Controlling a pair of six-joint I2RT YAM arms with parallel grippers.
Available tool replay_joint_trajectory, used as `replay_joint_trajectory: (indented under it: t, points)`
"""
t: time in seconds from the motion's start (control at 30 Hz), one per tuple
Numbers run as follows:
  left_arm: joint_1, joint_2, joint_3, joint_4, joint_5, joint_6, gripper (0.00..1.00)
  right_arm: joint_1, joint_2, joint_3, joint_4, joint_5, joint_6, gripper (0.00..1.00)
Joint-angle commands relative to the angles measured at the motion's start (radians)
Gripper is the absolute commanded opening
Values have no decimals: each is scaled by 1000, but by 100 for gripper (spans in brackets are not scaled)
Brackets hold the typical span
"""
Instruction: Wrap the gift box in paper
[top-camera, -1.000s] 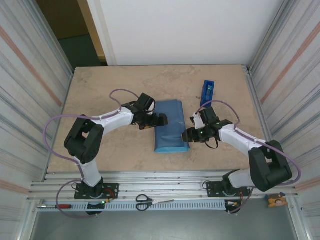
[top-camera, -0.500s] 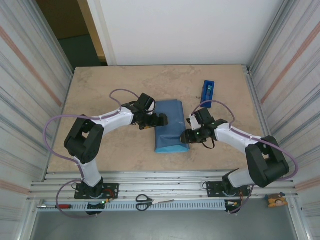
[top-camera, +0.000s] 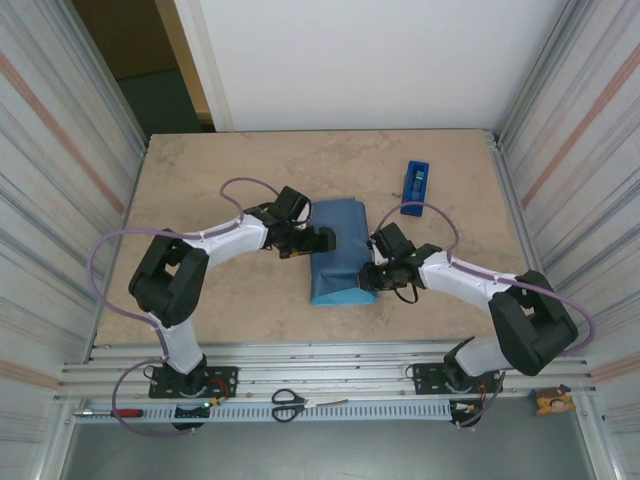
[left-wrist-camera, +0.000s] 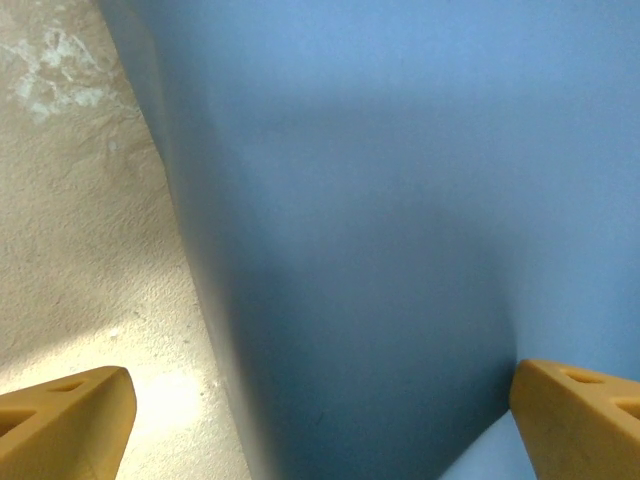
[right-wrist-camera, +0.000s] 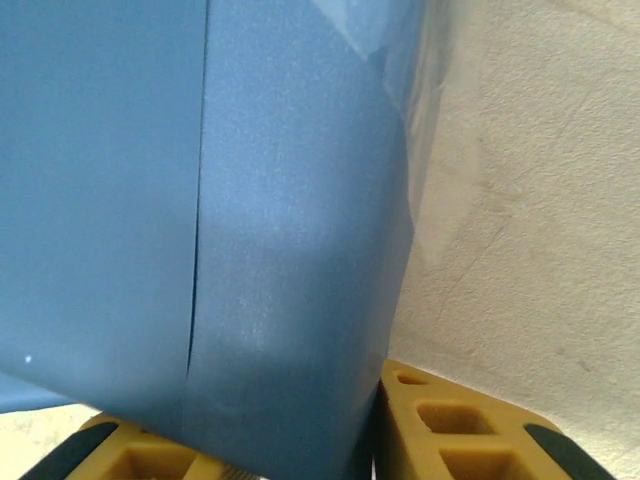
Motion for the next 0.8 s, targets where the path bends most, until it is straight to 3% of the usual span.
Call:
replay_joint_trajectory:
  t: [0.0, 0.37, 0.77]
  points:
    - [-10, 70, -28, -93, -40, 25, 96, 8, 32, 13, 63, 126, 72, 30]
    - [-5, 60, -27, -101, -35, 35, 96, 24, 43, 55, -15, 169, 27, 29]
    - [-3, 62, -25, -112, -31, 48, 95, -76, -43, 45, -32, -40, -181, 42]
